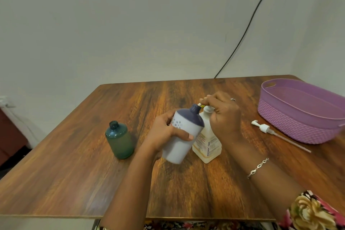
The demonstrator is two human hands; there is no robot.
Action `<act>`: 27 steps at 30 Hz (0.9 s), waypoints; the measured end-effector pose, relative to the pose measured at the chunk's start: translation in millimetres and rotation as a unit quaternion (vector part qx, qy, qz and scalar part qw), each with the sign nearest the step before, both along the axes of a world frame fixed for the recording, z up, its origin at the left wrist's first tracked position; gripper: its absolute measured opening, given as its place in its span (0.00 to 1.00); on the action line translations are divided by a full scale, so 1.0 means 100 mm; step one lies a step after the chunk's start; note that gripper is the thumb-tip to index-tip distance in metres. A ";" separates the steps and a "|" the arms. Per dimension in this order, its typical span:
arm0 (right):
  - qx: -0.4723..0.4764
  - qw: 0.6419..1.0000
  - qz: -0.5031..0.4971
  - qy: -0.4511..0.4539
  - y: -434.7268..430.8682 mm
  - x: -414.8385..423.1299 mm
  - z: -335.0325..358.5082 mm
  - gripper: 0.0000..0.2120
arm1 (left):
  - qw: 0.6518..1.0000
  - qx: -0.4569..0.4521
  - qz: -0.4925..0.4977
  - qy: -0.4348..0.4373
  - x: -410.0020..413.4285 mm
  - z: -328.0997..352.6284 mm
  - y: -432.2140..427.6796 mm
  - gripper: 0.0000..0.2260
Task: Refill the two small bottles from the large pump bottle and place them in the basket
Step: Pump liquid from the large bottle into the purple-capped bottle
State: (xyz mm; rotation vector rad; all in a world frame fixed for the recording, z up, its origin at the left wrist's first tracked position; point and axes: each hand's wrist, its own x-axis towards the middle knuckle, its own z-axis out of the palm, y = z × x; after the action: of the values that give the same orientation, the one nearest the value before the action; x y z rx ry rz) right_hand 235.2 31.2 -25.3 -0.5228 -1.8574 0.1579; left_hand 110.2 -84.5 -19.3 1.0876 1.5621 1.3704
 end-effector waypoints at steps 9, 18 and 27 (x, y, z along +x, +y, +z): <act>-0.016 1.000 0.005 0.004 0.03 0.04 0.07 0.14 | 1.000 0.001 -0.002 0.002 0.01 0.01 0.01 0.25; -0.019 1.000 0.000 0.002 -0.04 0.00 0.04 0.13 | 1.000 0.010 -0.013 -0.005 0.01 0.04 -0.01 0.24; -0.018 1.000 0.002 -0.016 0.01 -0.02 0.07 0.10 | 1.000 0.005 -0.005 -0.014 0.02 0.02 0.02 0.25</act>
State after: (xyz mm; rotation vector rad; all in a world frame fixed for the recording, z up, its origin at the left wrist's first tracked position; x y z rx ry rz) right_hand 233.3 32.5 -18.7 -0.5487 -1.8896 0.1860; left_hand 111.8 -82.7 -17.3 1.0760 1.5290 1.3836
